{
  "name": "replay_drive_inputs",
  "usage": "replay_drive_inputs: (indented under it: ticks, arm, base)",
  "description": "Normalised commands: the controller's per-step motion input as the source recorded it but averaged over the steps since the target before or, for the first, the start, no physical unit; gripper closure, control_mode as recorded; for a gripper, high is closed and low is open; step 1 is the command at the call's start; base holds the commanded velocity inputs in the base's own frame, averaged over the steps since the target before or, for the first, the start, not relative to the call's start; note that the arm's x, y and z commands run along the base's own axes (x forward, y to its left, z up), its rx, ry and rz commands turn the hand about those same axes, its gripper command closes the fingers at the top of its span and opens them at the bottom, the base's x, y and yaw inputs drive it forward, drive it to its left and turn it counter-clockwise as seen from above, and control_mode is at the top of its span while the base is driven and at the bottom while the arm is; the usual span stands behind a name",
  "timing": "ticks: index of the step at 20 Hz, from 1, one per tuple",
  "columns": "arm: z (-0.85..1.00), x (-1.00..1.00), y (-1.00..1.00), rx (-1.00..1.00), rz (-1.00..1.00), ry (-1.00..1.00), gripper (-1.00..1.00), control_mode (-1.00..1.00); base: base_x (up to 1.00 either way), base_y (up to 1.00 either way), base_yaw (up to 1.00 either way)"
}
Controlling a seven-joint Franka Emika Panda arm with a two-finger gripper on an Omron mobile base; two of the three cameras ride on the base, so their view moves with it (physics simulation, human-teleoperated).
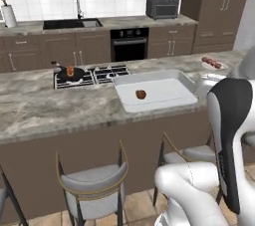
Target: Place the cold items (orange and pear) from the fridge in one tupperware on the dining counter. Place the warm items (hot dog and kebab skewer) in the stove area in another tupperware.
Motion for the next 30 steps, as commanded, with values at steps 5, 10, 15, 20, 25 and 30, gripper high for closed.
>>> replay_drive_inputs:
  ticks: [5,10,15,20,25,30]
  arm:
    - [0.0,0.2,0.0,0.05,0.09,0.06,1.0,-1.0]
    - [0.0,1.0,0.0,0.22,0.26,0.33,1.0,-1.0]
    - [-0.01,0.86,0.0,0.03,-0.03,0.41,1.0,-1.0]
    - [-0.22,0.54,0.0,0.0,-0.06,0.32,1.0,-1.0]
    - [-0.35,0.45,-0.04,0.0,0.0,0.06,1.0,-1.0]
    - [-0.43,0.58,-0.05,-0.01,0.0,0.09,1.0,-1.0]
  base:
    - [0.8,0.02,0.43]
    - [0.0,0.0,0.0]
    - [0.0,0.0,0.0]
    - [0.0,0.0,0.0]
    - [0.0,0.0,0.0]
    - [0.0,0.0,0.0]
